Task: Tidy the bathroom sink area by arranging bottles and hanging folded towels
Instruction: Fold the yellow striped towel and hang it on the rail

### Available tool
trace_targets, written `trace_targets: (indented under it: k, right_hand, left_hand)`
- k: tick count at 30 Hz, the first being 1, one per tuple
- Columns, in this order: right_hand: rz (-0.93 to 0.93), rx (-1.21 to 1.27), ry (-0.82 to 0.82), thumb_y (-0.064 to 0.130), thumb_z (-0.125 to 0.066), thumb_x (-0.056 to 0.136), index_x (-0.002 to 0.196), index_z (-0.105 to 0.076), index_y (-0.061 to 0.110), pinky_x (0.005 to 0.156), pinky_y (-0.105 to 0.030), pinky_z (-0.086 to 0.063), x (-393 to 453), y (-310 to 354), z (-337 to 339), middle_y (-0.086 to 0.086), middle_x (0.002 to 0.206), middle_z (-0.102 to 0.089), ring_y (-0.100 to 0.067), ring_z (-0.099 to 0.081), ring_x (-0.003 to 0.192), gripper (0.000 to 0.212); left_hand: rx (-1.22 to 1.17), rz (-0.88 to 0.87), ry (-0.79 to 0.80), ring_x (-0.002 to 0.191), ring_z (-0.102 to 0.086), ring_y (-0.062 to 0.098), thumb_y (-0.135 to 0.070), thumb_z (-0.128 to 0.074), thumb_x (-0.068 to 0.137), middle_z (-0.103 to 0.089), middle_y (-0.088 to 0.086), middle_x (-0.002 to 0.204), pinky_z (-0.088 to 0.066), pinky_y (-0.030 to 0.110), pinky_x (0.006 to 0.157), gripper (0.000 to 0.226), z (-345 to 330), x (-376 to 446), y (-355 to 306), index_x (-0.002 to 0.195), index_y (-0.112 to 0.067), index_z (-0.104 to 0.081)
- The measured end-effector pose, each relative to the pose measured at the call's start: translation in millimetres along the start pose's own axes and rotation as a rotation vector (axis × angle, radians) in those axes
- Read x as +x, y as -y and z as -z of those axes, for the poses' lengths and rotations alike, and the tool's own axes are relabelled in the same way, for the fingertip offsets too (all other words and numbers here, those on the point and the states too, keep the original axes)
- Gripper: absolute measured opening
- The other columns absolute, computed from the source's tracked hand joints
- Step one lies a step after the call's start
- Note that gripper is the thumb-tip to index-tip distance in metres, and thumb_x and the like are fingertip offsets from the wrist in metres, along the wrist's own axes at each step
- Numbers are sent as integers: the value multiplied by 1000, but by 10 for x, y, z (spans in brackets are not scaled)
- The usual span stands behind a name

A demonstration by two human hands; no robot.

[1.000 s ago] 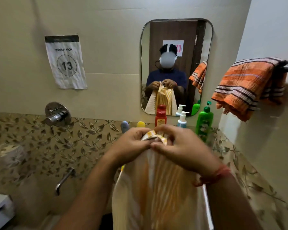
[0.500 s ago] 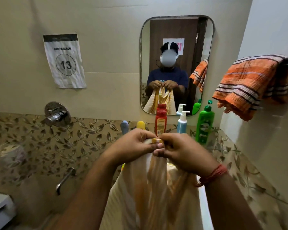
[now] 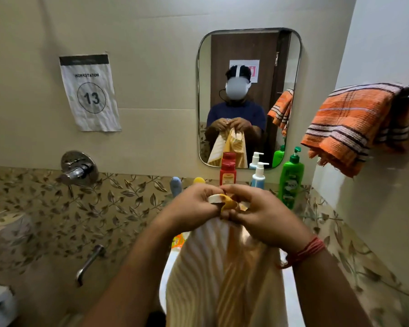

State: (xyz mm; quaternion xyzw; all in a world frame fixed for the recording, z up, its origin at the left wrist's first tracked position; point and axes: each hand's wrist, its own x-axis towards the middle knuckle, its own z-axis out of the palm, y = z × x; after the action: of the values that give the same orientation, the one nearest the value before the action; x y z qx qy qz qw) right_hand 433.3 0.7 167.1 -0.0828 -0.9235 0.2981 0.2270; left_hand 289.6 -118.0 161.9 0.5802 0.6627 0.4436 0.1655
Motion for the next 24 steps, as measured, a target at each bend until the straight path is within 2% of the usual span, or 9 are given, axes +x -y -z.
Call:
trace_targets:
  k: [2, 5, 9, 13, 15, 17, 19, 21, 24]
  right_hand:
    - [-68, -51, 6, 26, -68, 89, 96, -72, 27, 80, -37, -53, -14, -95, 85, 7, 89, -69, -8, -62, 85, 8]
    - [-196, -137, -211, 25, -62, 93, 84, -68, 30, 66, -32, -50, -86, -315, 232, 8, 82, -66, -7, -60, 79, 12]
    - [-240, -231, -371, 33, -57, 96, 102, -69, 28, 65, -26, -44, -105, -369, 223, 3, 99, -69, -11, -59, 86, 14]
    - [-51, -84, -174, 42, -70, 84, 135, -52, 40, 88, -27, -51, -17, -66, -66, 23, 117, -59, 1, -57, 102, 54]
    - [9, -18, -146, 31, -71, 86, 115, -67, 32, 80, -32, -55, 31, -67, -144, 15, 100, -71, 0, -63, 90, 30]
    - [-25, -25, -268, 27, -67, 90, 90, -73, 21, 67, -34, -52, 41, -150, -56, 5, 77, -69, -6, -62, 73, 8]
    - [-77, -31, -372, 27, -64, 92, 80, -69, 17, 60, -24, -44, -8, -252, 79, 4, 69, -64, -6, -58, 67, 17]
    - [-125, -35, -452, 26, -63, 92, 74, -64, 14, 54, -21, -38, -59, -307, 164, 3, 66, -60, -7, -55, 65, 22]
    - [-173, -61, -457, 27, -61, 93, 72, -59, 13, 53, -27, -37, -47, -328, 108, 1, 65, -58, -10, -54, 64, 26]
  left_hand:
    - [-18, 49, 1, 69, -55, 10, -30, -71, 90, -60, -2, 70, -42, 31, 66, 20, 87, -39, 76, 78, -13, -72]
    - [15, 137, 55, 62, -54, 3, -30, -70, 93, -60, -10, 65, -41, 23, 62, 22, 217, -183, 291, 75, -19, -74]
    - [-74, 176, -41, 87, -69, 20, -46, -64, 90, -72, 9, 93, -54, 49, 87, 32, 264, -208, 405, 95, -16, -74]
    - [-74, -1, -90, 101, -69, 20, -42, -55, 99, -72, 6, 103, -55, 41, 93, 35, 37, -33, 99, 109, -13, -70]
    - [-69, -99, -108, 85, -66, 6, -33, -58, 100, -71, -6, 89, -53, 25, 77, 22, -15, 23, -9, 100, -15, -71]
    - [-22, -77, -112, 72, -58, 7, -42, -65, 94, -65, 1, 76, -46, 28, 67, 32, 33, 20, 72, 89, -10, -69]
    - [-36, 34, -40, 68, -60, 14, -41, -70, 91, -68, 10, 77, -47, 31, 62, 35, 130, -61, 211, 94, -6, -71]
    - [-80, 102, 5, 58, -55, 13, -32, -69, 94, -64, -2, 68, -44, 27, 52, 18, 194, -140, 343, 90, -16, -74]
    - [-191, 73, -169, 59, -57, 9, -29, -61, 96, -61, -9, 64, -48, 30, 57, 24, 163, -122, 401, 75, -29, -73]
